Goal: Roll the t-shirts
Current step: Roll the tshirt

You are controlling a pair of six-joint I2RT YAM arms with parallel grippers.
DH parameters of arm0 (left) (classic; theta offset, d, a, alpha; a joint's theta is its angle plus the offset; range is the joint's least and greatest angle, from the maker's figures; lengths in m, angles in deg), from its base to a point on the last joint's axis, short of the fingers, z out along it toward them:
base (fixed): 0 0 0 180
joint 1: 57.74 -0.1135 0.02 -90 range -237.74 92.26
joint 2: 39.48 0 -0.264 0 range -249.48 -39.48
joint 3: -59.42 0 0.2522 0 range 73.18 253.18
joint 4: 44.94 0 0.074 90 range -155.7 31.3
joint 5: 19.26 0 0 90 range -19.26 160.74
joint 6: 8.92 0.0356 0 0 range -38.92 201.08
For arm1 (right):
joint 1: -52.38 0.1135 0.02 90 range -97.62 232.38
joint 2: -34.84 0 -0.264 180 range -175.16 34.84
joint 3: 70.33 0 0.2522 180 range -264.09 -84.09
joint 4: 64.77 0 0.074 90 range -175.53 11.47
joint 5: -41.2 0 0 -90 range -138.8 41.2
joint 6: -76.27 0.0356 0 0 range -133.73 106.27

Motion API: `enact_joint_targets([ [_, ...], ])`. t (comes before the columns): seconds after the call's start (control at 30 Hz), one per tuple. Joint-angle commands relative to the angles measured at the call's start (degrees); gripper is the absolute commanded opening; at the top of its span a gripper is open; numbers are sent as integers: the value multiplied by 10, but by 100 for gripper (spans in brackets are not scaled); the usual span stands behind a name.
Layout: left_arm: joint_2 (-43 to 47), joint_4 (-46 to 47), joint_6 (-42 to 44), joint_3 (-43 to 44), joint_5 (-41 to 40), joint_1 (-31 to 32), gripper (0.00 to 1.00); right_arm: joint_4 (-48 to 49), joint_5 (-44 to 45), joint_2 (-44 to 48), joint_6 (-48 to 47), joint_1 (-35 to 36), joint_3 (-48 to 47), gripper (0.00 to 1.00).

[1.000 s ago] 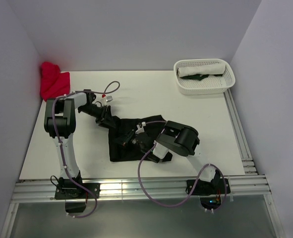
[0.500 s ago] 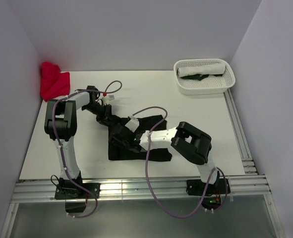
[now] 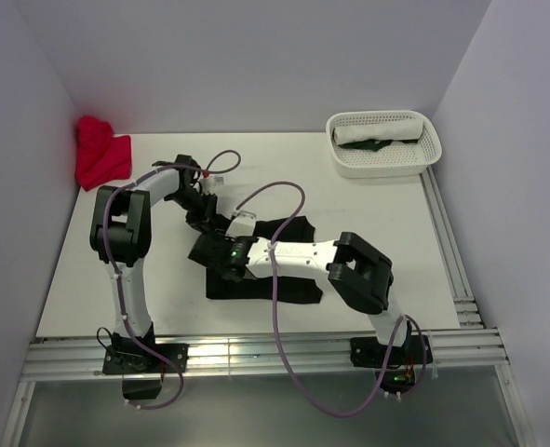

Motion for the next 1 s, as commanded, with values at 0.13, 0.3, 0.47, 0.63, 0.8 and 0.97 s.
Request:
enact_joint_targets([
  [0.13,8,6,-12,27,-53,17,0,-93,70,-64,-67,29,-163,63],
  [0.3,8,1,-11,34,-58,22,0,-111,61,-107,-80,30,-205,62],
  [0.47,5,-3,-11,42,-60,24,0,-120,48,-132,-84,31,-225,62],
  [0.63,0,-5,-32,49,-60,27,1,-116,28,-139,-80,34,-213,61],
  [0.8,-5,-5,-36,52,-57,28,5,-111,14,-143,-74,40,-195,54],
  [0.97,-1,-3,-35,56,-49,28,18,-84,-6,-126,-67,41,-150,39],
])
